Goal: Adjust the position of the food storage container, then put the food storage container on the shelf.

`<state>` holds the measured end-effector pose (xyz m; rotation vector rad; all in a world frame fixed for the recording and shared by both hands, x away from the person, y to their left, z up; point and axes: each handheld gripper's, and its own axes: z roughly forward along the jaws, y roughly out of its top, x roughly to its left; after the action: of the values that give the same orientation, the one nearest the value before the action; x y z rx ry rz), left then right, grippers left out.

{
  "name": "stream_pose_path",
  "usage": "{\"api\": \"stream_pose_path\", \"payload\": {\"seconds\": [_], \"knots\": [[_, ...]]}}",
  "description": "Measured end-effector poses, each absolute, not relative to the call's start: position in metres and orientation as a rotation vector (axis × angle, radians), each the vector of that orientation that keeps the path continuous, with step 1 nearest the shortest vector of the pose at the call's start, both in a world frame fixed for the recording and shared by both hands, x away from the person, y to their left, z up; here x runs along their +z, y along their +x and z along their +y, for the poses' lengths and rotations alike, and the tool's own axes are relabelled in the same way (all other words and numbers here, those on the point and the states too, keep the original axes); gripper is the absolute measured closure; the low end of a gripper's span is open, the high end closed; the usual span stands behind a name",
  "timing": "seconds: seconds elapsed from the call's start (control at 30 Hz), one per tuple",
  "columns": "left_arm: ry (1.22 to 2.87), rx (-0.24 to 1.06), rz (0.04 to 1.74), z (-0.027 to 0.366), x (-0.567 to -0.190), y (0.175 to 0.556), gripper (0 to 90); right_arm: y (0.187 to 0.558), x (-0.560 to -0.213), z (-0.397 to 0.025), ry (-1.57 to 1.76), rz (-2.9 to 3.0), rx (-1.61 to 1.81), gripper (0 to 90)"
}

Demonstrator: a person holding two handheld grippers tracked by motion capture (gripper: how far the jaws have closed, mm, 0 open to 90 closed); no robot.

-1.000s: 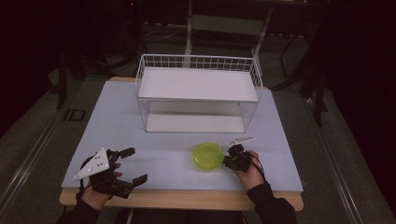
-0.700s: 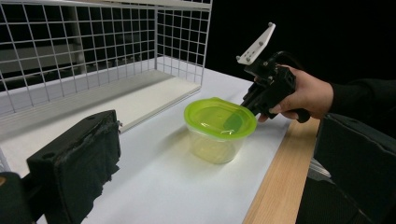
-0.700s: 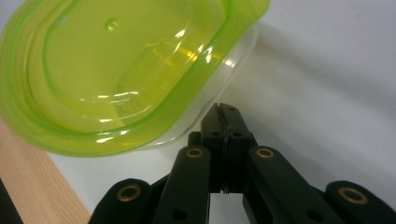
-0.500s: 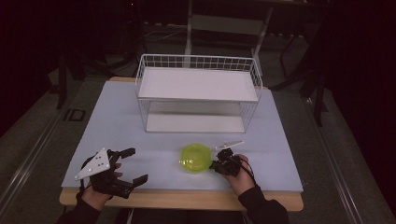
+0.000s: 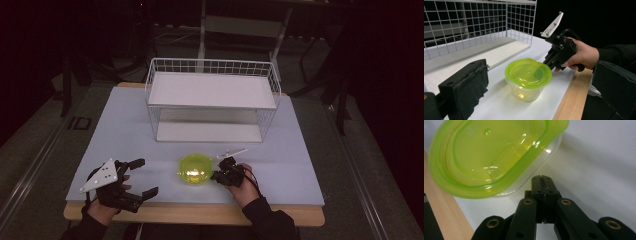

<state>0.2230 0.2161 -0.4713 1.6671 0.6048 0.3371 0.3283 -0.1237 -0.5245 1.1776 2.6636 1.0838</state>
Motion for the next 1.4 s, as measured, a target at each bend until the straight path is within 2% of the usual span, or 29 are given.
{"api": "stream_pose_path", "payload": {"seconds": [0.4,0.7,0.77,0.8,0.83,0.87,0.9,0.97,1.17,1.23,1.4], "knots": [[1.683,0.326,0.606,0.215,-0.473,0.224,1.5,0.326,-0.521,-0.12,1.141,2.655,1.064,87.4],[1.653,0.308,0.613,0.216,-0.471,0.224,1.5,0.313,-0.497,-0.141,1.049,2.589,1.039,77.0],[1.66,0.299,0.622,0.215,-0.47,0.224,1.5,0.309,-0.491,-0.147,1.05,2.565,1.066,72.2],[1.666,0.284,0.638,0.214,-0.47,0.224,1.5,0.307,-0.488,-0.149,1.029,2.563,1.067,66.4],[1.666,0.284,0.638,0.214,-0.47,0.224,1.5,0.307,-0.488,-0.149,1.029,2.563,1.067,66.4],[1.697,0.249,0.662,0.211,-0.469,0.226,1.5,0.305,-0.485,-0.152,1.003,2.555,1.069,57.6],[1.702,0.225,0.666,0.21,-0.468,0.227,1.5,0.3,-0.478,-0.16,0.989,2.521,1.12,42.3],[1.704,0.211,0.68,0.208,-0.465,0.228,1.5,0.296,-0.471,-0.165,0.99,2.512,1.166,31.2],[1.716,0.253,0.682,0.205,-0.454,0.233,1.5,0.283,-0.449,-0.171,0.919,2.463,1.282,16.3],[1.725,0.265,0.661,0.204,-0.449,0.234,1.5,0.281,-0.443,-0.171,0.913,2.438,1.314,13.9],[1.769,0.247,0.672,0.195,-0.435,0.244,1.5,0.285,-0.43,-0.17,0.913,2.433,1.351,14.4]]}}
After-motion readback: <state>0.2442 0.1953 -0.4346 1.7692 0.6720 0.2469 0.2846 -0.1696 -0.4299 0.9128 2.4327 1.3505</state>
